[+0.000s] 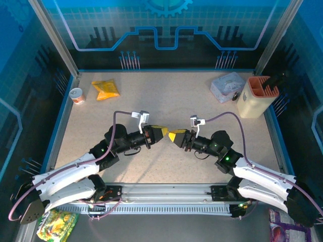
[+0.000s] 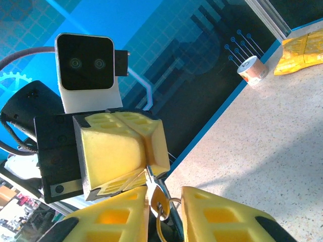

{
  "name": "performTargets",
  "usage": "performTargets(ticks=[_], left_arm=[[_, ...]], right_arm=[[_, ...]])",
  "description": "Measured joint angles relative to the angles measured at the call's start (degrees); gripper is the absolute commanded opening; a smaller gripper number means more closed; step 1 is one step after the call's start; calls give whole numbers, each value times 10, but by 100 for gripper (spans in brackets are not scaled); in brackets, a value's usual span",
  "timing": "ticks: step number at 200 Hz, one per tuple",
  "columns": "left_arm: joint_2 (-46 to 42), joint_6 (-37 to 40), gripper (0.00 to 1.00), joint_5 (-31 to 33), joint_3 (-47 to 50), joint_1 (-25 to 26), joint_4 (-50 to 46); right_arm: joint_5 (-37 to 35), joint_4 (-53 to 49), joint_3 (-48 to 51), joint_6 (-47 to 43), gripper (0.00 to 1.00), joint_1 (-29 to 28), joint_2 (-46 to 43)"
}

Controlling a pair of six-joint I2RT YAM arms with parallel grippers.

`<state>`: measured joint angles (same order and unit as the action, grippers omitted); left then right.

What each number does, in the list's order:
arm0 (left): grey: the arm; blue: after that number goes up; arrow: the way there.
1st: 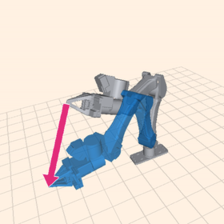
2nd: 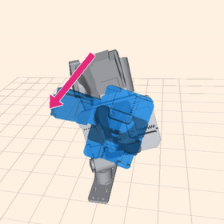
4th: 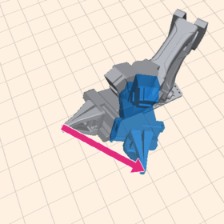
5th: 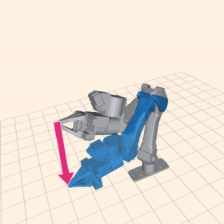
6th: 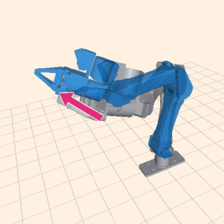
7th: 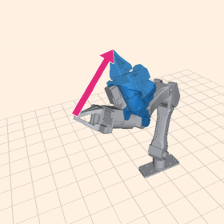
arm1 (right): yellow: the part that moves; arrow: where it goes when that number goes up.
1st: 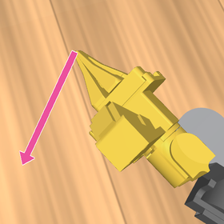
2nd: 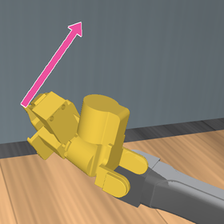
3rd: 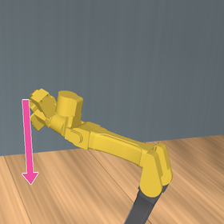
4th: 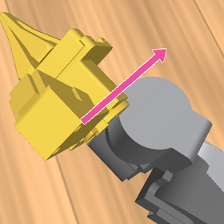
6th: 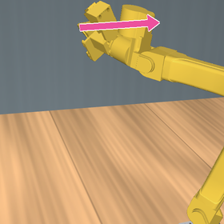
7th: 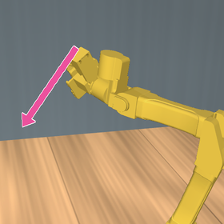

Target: Unlock the padlock with the key

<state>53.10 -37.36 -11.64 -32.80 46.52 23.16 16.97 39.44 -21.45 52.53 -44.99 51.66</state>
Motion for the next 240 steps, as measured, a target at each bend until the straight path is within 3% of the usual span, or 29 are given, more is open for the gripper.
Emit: performTargets(ticks=[49,88,103,130,145,180,240], left_arm=[[4,0,0,-2,-2,2,3],[6,0,0,-2,-5,2,7],[8,0,11,-2,-7,3,7],[12,23,43,6,-31,5,-31],[15,46,51,33,-65,5,-87],[80,96,55,104,-181,-6,-198],[398,103,57,151,-428,-12,-300]], right_arm=[[5,-2,-4,2,13,0,-3],[-2,-52,-19,-5,0,0,-24],[-5,-83,-30,-8,0,0,-35],[-24,-193,-72,-36,0,1,-66],[-65,-300,-120,-66,0,1,-99],[-214,-543,-263,-140,0,1,-164],[-421,-804,-385,-188,0,4,-257]])
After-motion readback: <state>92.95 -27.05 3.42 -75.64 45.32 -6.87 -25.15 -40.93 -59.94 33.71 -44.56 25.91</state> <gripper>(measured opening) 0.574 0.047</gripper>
